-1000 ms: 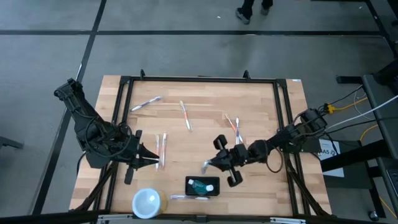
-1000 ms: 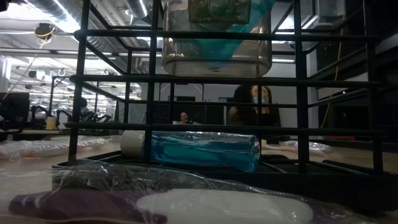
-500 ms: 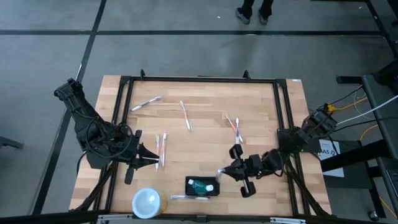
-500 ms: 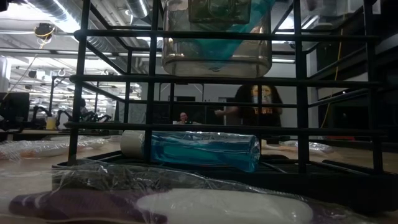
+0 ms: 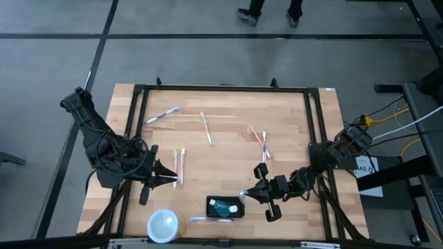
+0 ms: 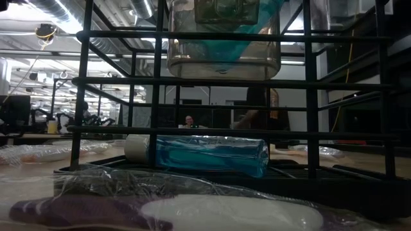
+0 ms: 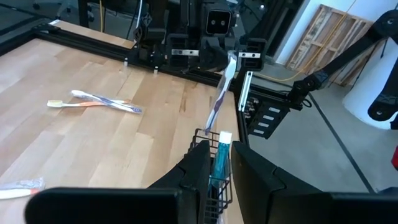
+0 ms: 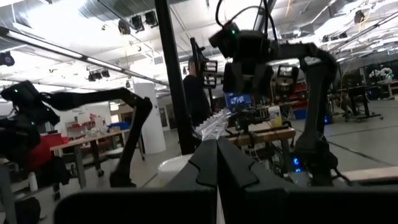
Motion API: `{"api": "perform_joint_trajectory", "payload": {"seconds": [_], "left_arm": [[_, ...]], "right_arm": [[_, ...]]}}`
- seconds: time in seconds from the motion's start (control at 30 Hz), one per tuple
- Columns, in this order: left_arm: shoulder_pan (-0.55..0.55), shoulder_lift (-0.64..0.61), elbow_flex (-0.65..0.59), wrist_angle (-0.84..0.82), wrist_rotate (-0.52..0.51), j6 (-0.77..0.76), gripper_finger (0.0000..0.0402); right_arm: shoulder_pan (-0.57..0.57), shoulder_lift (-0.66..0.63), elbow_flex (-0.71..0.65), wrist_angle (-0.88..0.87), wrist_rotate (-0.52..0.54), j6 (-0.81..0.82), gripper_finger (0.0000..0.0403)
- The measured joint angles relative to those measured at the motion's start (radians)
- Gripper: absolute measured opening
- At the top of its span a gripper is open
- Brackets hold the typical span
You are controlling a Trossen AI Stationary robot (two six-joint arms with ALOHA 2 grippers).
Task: Pick & Place toothbrushing station
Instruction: Put the purple toothbrush into the mesh organizer
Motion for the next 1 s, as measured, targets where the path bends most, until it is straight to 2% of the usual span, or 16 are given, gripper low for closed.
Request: {"api": "perform_joint_trajectory", "payload": {"seconds": [0.27,0.47,0.7,1.0], "left_arm": [[0.0,0.031,0.0,0.0,0.011,-0.01,0.0061],[0.0,0.033,-0.001,0.0,0.013,-0.012,0.0061],[0.0,0.033,-0.001,0.0,0.013,-0.019,0.0061],[0.0,0.033,-0.001,0.0,0.015,-0.026,0.0061]], "right_arm": [[0.0,0.048,0.0,0.006,0.006,0.021,0.0],[-0.006,0.085,-0.024,-0.007,0.037,0.083,0.0],[-0.008,0.093,-0.031,-0.02,0.124,0.101,0.0012],[-0.018,0.127,-0.031,-0.046,0.138,0.191,0.0008]]}}
